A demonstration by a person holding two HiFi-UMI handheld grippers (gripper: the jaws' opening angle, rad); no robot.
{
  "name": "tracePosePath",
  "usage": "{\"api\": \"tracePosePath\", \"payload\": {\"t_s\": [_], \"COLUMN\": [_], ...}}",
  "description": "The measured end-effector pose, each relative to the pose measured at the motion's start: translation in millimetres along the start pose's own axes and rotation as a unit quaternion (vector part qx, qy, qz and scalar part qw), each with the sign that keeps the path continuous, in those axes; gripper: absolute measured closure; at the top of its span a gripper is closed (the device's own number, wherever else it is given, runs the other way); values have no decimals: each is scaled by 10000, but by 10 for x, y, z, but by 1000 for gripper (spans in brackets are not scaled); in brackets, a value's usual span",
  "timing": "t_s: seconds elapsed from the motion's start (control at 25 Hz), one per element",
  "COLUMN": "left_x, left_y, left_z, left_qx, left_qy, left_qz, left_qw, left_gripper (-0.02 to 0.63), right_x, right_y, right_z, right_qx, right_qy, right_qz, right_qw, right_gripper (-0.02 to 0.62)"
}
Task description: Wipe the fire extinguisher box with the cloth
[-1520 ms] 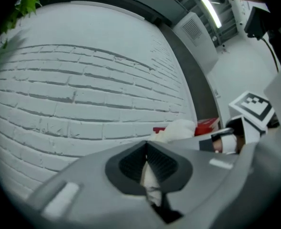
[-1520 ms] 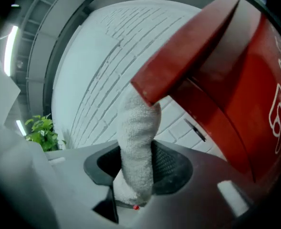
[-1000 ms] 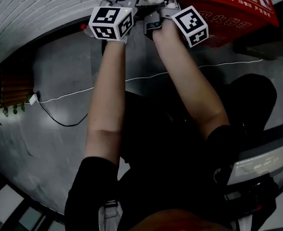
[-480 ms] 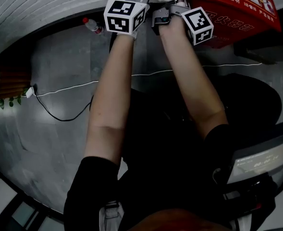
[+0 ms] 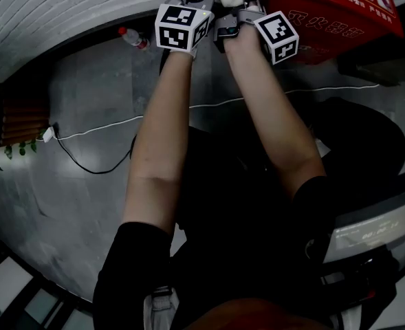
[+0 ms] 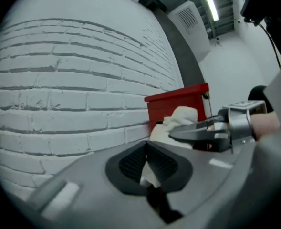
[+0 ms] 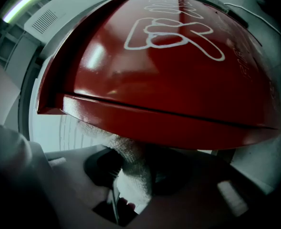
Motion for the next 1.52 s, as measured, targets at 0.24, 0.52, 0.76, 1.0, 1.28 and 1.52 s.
{"api": "tracePosePath", "payload": {"t_s": [0.24,0.52,0.76,1.0,1.28,1.52], "left_x": [238,572,909,1137,1546,1979], "left_y": [-5,63,32,-1,12,53], "left_z": [29,80,200,295,374,393], "left_qx": [62,177,325,294,297,433], "left_qy": [61,303,585,307,22,117], "left_qz": [-354,-698,-992,-1113,-1349,-1767], "left_qw": [9993,9969,9928,9929,9904,9832], "left_gripper": [606,606,606,606,606,606], "right_x": [123,215,321,446,548,664], "right_y": [-91,-127,-189,-290,-437,-518], "right_z": [340,753,1192,1665,2163,2611], "right_qx": [390,638,817,1071,1421,1706], "right_qy": [170,306,426,513,471,439], "right_qz": [-105,-209,-311,-458,-659,-832], "right_qw": [9990,9973,9953,9919,9865,9808], "right_gripper": [453,453,453,453,454,454]}}
Point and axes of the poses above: the fingertips, and each gripper's own axes: y forward along the fingers, z to its right, x out of its underside, the point moved 6 cm from there along -y, backward along the fingers, and after that the axes turned 10 degrees about z, right-handed, at the moved point
